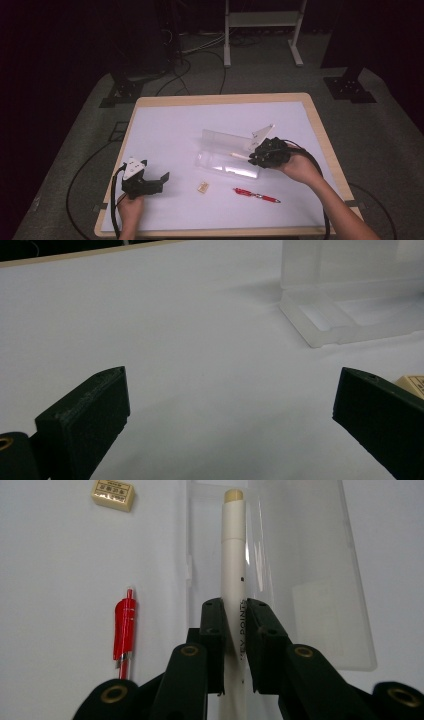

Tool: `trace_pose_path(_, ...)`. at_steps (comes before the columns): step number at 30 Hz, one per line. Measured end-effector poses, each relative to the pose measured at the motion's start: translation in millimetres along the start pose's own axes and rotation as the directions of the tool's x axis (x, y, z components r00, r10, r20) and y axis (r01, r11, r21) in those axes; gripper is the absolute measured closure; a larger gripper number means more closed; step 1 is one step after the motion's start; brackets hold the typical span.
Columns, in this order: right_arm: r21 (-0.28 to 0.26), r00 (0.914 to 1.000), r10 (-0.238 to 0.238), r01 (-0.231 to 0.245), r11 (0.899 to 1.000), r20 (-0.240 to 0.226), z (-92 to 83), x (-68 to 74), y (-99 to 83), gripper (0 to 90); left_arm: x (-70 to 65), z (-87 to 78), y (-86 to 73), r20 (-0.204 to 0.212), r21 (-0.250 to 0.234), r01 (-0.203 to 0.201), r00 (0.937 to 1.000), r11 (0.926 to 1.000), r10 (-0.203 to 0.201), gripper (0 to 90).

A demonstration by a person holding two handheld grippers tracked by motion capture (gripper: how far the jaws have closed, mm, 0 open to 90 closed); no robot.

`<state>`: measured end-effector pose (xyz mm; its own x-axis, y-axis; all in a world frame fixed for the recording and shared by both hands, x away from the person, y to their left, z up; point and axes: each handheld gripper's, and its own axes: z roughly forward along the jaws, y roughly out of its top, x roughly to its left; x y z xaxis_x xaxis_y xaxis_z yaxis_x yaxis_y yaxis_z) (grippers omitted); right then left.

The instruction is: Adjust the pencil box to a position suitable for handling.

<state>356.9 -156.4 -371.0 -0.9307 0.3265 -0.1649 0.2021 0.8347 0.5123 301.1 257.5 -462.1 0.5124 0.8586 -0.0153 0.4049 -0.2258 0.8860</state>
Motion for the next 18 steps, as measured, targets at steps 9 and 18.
trace_pose_path(9,0.013,1.0,0.005,-0.004,1.0,-0.007,8.6,-1.1,5.9,78.2,-0.4,0.1,0.0,-0.001,0.0,0.0,1.0,1.0,0.0,1.3)
trace_pose_path(18,0.007,0.9998,-0.002,0.002,1.0,-0.018,17.9,-2.2,13.9,78.2,-0.8,0.5,0.0,-0.001,-0.003,0.002,1.0,1.0,-0.002,1.3)
